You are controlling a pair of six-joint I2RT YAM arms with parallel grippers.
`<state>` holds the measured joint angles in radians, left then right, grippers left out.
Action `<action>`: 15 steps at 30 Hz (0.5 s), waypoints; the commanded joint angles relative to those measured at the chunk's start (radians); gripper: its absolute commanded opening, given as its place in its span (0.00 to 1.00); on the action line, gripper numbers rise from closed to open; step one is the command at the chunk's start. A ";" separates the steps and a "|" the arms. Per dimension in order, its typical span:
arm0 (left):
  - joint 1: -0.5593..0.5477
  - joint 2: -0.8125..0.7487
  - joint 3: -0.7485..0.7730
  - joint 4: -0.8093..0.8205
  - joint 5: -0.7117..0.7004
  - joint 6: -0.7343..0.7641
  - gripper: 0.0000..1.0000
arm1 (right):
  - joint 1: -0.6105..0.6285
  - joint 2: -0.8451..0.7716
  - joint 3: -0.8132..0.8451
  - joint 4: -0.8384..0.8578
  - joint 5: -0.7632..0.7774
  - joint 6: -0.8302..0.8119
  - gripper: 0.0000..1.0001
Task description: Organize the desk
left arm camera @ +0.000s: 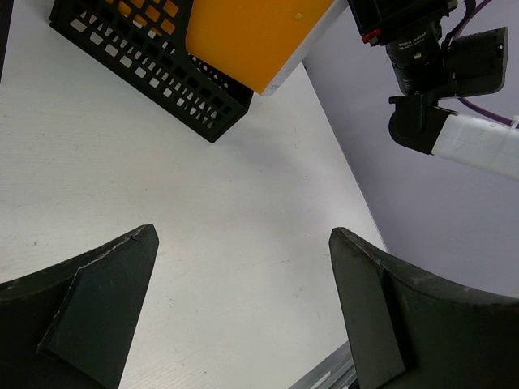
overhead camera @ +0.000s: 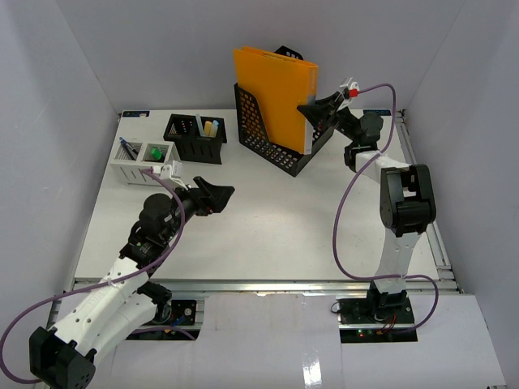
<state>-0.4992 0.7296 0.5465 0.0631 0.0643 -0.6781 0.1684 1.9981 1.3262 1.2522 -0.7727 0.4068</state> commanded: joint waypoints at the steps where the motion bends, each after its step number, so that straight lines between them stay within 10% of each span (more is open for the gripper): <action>1: 0.005 -0.001 0.021 0.032 0.017 -0.001 0.98 | -0.003 -0.087 0.038 0.484 0.029 -0.026 0.08; 15: 0.005 -0.007 0.036 0.006 0.017 0.008 0.98 | -0.006 -0.011 0.121 0.440 0.073 -0.071 0.08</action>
<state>-0.4992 0.7315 0.5465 0.0815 0.0723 -0.6800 0.1650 1.9742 1.3539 1.2553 -0.7568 0.3707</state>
